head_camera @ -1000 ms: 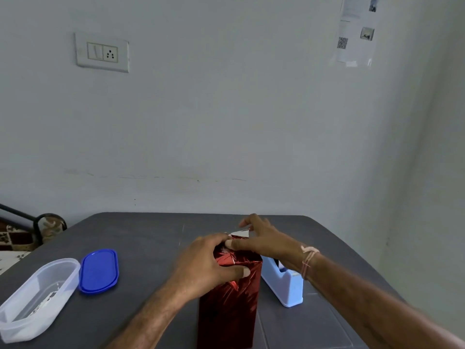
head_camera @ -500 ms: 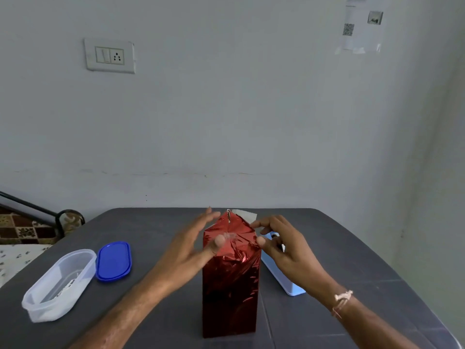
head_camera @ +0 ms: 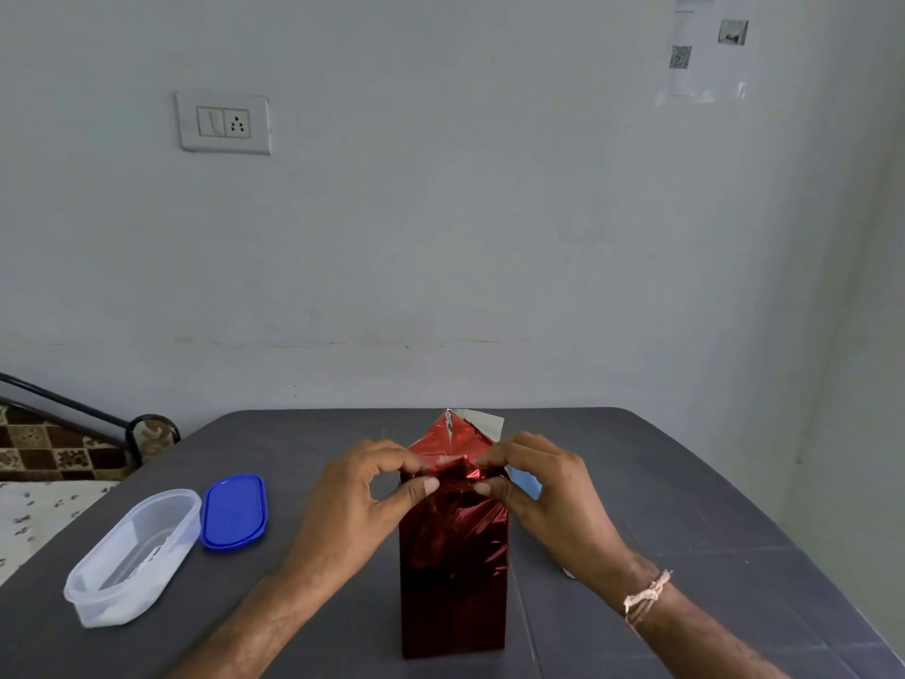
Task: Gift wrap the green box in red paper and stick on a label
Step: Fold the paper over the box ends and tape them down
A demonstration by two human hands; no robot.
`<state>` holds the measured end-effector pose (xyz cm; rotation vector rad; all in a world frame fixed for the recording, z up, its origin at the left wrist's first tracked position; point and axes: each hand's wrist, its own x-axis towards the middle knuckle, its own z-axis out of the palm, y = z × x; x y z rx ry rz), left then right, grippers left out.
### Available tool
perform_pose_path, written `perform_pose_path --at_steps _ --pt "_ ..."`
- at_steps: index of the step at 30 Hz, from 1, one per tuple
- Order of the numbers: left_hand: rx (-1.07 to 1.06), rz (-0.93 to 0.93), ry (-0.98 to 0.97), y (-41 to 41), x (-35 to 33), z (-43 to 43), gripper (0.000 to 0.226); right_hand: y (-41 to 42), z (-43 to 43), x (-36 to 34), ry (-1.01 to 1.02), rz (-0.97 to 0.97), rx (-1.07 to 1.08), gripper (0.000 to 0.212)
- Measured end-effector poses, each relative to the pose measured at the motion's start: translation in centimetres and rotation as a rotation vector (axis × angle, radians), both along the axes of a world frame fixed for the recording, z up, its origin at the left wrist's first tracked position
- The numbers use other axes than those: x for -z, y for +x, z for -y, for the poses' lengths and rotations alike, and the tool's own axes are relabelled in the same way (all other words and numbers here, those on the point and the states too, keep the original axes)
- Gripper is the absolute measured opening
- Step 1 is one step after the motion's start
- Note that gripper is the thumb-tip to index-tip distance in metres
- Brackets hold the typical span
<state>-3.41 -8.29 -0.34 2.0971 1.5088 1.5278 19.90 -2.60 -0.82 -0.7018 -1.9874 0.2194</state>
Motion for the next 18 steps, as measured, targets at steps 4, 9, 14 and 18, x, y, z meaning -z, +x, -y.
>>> perform_pose_path --at_steps 4,9,14,18 --pt "0.015 0.062 -0.046 0.4 -0.1 -0.1 0.016 -0.6 -0.1 -0.3 -0.007 -0.030 0.009 0.012" --pt "0.035 0.075 -0.078 0.9 -0.4 -0.2 0.031 -0.5 0.1 -0.3 -0.074 -0.061 0.007 0.027" --pt "0.117 -0.005 -0.099 2.6 -2.1 -0.3 0.031 -0.6 0.3 -0.6 -0.067 -0.015 0.031 0.014" --pt "0.108 0.037 -0.107 3.6 -3.1 -0.9 0.023 -0.7 0.6 -0.8 -0.098 -0.018 0.033 0.011"
